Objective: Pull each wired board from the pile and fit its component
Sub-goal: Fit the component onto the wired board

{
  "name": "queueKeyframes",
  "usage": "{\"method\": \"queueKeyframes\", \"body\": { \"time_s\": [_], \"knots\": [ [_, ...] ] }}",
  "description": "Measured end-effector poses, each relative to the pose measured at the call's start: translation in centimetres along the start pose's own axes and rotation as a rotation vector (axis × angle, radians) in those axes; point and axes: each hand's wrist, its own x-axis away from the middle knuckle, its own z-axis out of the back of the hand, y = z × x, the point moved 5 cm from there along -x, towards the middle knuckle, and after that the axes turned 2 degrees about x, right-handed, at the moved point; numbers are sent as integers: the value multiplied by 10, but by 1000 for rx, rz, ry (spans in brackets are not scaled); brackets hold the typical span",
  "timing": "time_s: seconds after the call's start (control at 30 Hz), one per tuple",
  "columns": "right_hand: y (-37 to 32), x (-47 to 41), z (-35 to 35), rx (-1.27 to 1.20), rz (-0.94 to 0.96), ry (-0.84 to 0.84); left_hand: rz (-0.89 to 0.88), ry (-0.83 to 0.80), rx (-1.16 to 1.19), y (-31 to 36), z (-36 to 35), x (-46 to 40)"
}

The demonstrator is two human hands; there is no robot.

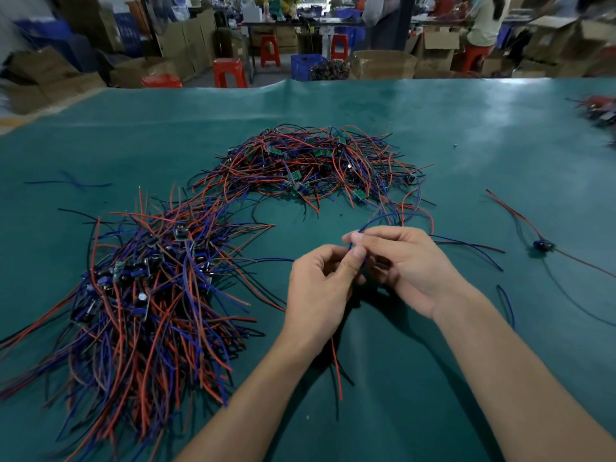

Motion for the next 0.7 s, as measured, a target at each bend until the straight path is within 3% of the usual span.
{"method": "queueKeyframes", "body": {
  "time_s": [0.4,0.57,0.63,0.7],
  "knots": [
    [-21,-3,43,426,412,423,23,-150,-146,-2,-8,-1],
    [-31,5,79,241,416,735,11,-193,-225,1,-12,3],
    [-29,10,91,82,373,854,-11,-123,-251,1,-9,3],
    [-25,11,92,6,300,836,-36,-8,-223,1,-2,1]
  ]
}}
